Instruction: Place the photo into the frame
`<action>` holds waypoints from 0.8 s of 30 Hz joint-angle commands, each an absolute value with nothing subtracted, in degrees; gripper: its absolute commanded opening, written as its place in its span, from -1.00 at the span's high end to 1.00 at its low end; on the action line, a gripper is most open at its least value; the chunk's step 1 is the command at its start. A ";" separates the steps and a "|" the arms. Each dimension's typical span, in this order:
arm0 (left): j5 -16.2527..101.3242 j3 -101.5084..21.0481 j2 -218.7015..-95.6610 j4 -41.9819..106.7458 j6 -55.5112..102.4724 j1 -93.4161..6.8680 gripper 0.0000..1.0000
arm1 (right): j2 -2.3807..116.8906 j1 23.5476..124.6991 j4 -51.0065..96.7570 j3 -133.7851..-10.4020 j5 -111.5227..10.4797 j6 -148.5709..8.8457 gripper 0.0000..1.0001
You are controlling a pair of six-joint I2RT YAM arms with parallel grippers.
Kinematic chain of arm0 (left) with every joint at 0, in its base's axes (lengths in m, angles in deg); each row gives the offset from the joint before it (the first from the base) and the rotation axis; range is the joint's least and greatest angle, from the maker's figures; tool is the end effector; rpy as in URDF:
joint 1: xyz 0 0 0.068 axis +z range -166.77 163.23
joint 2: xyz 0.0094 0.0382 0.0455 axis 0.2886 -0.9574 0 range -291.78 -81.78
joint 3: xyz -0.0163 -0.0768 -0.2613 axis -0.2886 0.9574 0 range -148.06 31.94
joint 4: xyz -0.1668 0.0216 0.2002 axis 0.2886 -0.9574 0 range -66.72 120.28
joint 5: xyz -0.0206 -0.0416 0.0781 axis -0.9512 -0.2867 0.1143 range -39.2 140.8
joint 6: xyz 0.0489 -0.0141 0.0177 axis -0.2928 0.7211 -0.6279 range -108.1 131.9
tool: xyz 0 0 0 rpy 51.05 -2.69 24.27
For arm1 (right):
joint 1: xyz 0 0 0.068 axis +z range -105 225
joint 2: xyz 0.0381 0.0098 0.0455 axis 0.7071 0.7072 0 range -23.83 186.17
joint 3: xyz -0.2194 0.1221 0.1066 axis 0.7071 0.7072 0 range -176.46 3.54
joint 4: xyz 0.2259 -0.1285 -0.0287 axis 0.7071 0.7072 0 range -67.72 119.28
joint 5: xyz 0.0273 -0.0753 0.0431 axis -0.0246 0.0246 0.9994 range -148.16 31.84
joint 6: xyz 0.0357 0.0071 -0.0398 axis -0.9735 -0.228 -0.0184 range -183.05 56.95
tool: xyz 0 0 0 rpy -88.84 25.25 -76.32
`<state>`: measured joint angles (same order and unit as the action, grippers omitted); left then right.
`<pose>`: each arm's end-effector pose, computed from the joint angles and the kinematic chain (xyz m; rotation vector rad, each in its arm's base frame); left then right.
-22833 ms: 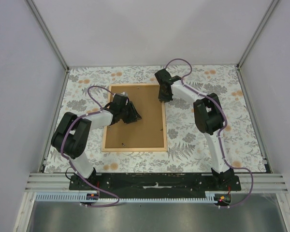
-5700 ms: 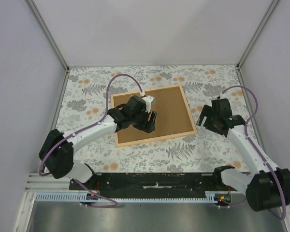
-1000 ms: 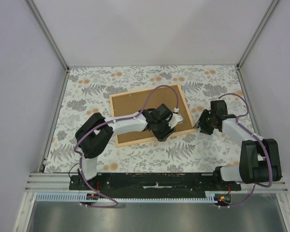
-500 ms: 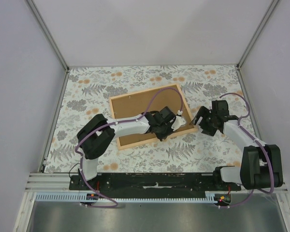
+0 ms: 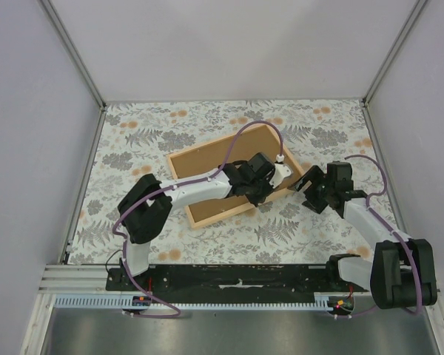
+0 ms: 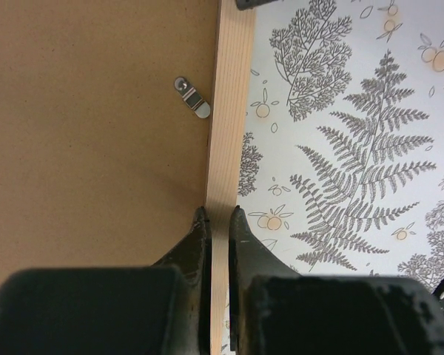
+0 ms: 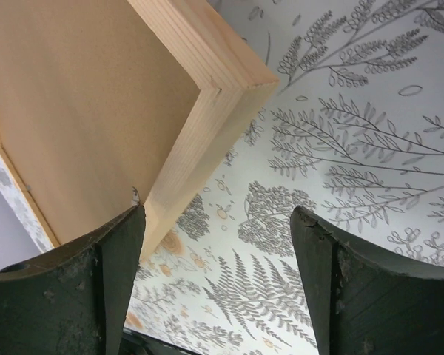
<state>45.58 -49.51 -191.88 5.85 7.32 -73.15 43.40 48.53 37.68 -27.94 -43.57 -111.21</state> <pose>0.2300 -0.3518 0.2091 1.3316 2.1859 -0.4780 0.2188 0.0225 0.1780 0.8629 2.4063 0.6871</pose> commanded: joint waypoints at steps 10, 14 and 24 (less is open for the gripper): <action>43.50 -57.71 -188.91 5.85 16.65 -73.46 0.96 | 45.60 48.95 25.27 -29.94 -48.40 -123.07 -0.60; 44.03 -60.52 -188.91 3.92 17.61 -73.46 0.96 | 46.40 48.95 25.71 -32.75 -48.76 -124.04 -0.49; 43.06 -64.30 -188.48 1.89 19.63 -73.46 0.96 | 47.37 48.95 29.30 -38.38 -49.63 -125.45 0.19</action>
<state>44.56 -60.55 -191.86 0.00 17.14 -73.07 47.31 48.59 28.67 -33.91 -48.23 -124.28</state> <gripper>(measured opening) 0.072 0.466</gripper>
